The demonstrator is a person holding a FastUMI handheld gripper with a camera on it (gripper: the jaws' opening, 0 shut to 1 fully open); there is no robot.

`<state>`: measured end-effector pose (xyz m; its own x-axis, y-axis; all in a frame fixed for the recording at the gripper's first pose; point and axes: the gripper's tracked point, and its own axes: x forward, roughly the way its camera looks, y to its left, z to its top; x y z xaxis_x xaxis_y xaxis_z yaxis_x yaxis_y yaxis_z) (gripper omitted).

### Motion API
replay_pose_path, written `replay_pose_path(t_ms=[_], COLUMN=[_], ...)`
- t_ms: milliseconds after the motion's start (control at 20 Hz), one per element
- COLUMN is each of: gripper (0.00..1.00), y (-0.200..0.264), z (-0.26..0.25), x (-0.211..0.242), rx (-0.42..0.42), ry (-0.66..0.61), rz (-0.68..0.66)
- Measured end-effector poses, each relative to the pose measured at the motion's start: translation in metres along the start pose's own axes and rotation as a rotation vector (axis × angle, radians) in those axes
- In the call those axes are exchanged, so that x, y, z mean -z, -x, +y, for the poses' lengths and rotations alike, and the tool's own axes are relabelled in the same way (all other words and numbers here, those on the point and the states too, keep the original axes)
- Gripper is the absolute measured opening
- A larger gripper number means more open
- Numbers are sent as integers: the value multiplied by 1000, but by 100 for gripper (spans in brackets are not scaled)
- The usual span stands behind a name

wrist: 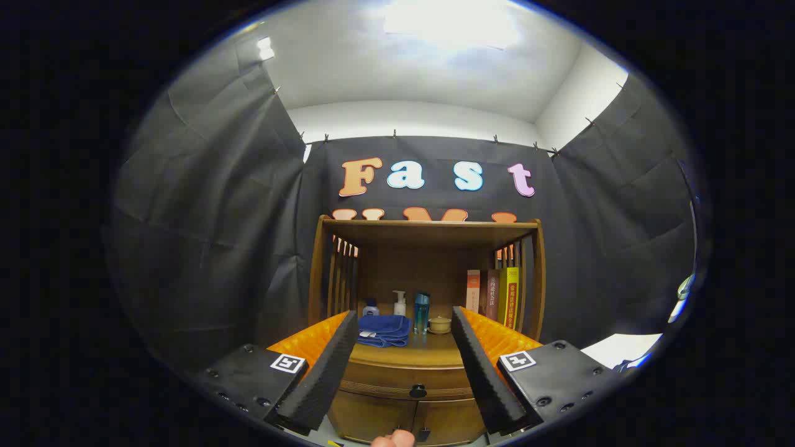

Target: Pull open the drawer, take out the items inside it, and place them on the countertop above the cabinet.

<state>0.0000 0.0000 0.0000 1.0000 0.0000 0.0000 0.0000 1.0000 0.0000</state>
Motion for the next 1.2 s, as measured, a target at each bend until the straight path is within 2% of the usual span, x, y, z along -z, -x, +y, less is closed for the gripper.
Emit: replay_pose_path(t_ms=[150, 700, 1200], gripper=[98, 98, 98], y=[3, -5, -5], z=[3, -5, -1], x=[-5, 30, 31], rx=[-15, -6, -19], ry=[-14, -76, -77], rz=[-10, 65, 74])
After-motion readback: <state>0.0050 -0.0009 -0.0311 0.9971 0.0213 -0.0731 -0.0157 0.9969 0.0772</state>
